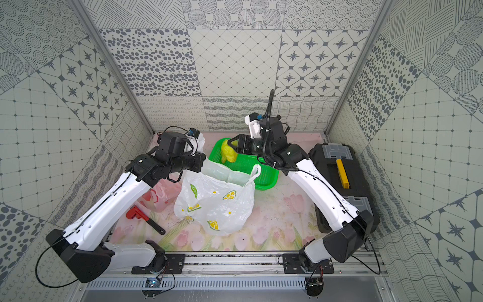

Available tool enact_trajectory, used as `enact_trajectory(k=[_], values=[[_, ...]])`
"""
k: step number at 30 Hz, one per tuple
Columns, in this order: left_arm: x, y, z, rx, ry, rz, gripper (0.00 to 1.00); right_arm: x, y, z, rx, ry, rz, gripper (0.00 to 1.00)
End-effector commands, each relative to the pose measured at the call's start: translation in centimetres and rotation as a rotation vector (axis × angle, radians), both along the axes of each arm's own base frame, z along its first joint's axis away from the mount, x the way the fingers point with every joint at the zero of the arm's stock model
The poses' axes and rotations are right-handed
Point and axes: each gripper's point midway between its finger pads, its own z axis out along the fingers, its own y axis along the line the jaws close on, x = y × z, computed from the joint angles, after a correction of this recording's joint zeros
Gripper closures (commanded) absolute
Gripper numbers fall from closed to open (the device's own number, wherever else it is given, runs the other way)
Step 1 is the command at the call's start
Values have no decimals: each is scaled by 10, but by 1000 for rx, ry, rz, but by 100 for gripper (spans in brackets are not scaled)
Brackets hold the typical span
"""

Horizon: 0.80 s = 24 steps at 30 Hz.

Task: Place the pears into plastic bags & tie knots
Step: Place the pear in the plastic bag.

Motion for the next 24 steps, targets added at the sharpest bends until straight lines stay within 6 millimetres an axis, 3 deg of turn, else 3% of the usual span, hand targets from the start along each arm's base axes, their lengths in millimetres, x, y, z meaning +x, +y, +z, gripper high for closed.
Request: enact_trajectory(k=[1, 4, 7, 12, 15, 18, 20, 24], values=[[3, -15, 19, -90, -38, -28, 100, 4, 33, -20, 44, 28, 46, 66], [-1, -13, 22, -86, -42, -26, 100, 12, 42, -62, -29, 36, 43, 68], [-1, -7, 19, -71, -50, -6, 100, -4, 46, -100, -69, 68, 77, 68], [-1, -15, -10, -90, 15, -12, 100, -37, 37, -170, -215, 182, 98, 62], [-1, -13, -31, -74, 48, -2, 100, -47, 35, -194, -285, 212, 113, 56], [-1, -8, -43, -44, 61, 10, 100, -53, 40, -195, -274, 232, 143, 36], [-2, -3, -51, -25, 79, 16, 100, -56, 41, -185, -270, 215, 166, 25], [-12, 7, -78, 36, 148, 22, 100, -49, 29, -134, -228, 141, 174, 17]])
